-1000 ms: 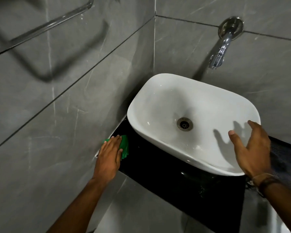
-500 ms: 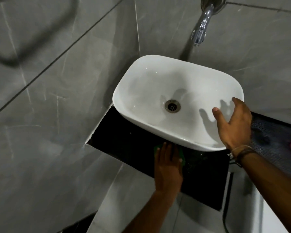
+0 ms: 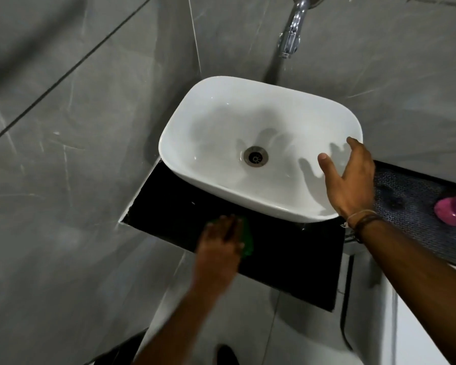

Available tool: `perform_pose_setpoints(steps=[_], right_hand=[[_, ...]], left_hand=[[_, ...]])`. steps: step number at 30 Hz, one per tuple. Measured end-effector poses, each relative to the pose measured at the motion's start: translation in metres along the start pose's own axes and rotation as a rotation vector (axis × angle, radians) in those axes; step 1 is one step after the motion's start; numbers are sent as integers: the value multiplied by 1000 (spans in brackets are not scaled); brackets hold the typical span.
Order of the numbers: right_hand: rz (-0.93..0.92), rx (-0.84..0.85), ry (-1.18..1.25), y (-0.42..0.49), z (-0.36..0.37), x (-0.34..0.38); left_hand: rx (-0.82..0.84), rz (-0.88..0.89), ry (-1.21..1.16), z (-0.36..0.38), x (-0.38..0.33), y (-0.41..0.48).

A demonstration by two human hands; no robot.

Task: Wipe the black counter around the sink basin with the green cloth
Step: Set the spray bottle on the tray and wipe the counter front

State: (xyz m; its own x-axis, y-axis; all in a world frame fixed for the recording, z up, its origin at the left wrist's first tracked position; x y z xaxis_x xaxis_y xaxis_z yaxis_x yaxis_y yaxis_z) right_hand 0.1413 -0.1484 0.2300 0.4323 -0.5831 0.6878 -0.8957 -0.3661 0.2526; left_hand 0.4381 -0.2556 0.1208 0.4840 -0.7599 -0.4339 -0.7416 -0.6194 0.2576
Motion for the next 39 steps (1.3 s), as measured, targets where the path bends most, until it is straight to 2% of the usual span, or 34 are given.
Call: perform_pose_setpoints(steps=[4, 7, 10, 13, 15, 18, 19, 22, 24, 26, 30, 32, 35, 37, 39], right_hand=[[-19, 10, -11, 0, 1, -2], [-15, 8, -14, 1, 2, -3], [-6, 8, -3, 1, 2, -1], [8, -5, 27, -2, -1, 2], [20, -1, 45, -2, -2, 2], [25, -5, 58, -2, -2, 0], [25, -6, 62, -2, -1, -1], [24, -7, 63, -1, 0, -3], [23, -4, 62, -1, 1, -4], [22, 2, 68, -1, 0, -3], [16, 6, 65, -1, -1, -1], [18, 8, 62, -1, 0, -1], [21, -3, 65, 0, 0, -2], [24, -5, 60, 0, 1, -3], [27, -3, 57, 0, 1, -5]], left_hand=[[-37, -231, 92, -82, 159, 8], [-72, -306, 141, -90, 183, 5], [-133, -309, 158, -68, 130, -4], [-110, -201, 89, -24, 24, -22], [-19, -168, -51, 12, -63, -37], [157, 53, -100, 69, -186, -60], [211, 83, -88, 84, -208, -66], [136, 128, 22, 92, -220, -68], [134, 198, 1, 86, -204, -66], [185, 173, -61, 76, -171, -54], [107, -191, -181, 27, -54, 2], [35, -282, -49, -11, 21, 26], [-67, -294, 142, -67, 119, 53], [-81, -333, 184, -79, 155, 60], [-127, -356, 209, -76, 156, 60]])
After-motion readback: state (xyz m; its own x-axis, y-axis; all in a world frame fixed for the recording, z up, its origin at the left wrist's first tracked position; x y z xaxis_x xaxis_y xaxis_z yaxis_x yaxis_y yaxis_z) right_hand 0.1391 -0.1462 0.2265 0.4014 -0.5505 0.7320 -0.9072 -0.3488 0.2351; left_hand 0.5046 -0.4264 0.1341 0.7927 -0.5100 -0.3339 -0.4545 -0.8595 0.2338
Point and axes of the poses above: each hand's wrist, its own y-axis towards the middle knuckle, its own z-axis out of the palm, x = y × z, the point moved 9 cm from there along y, towards the middle knuckle, and after that the axes turned 7 degrees about -x, right-handed, at the moved point
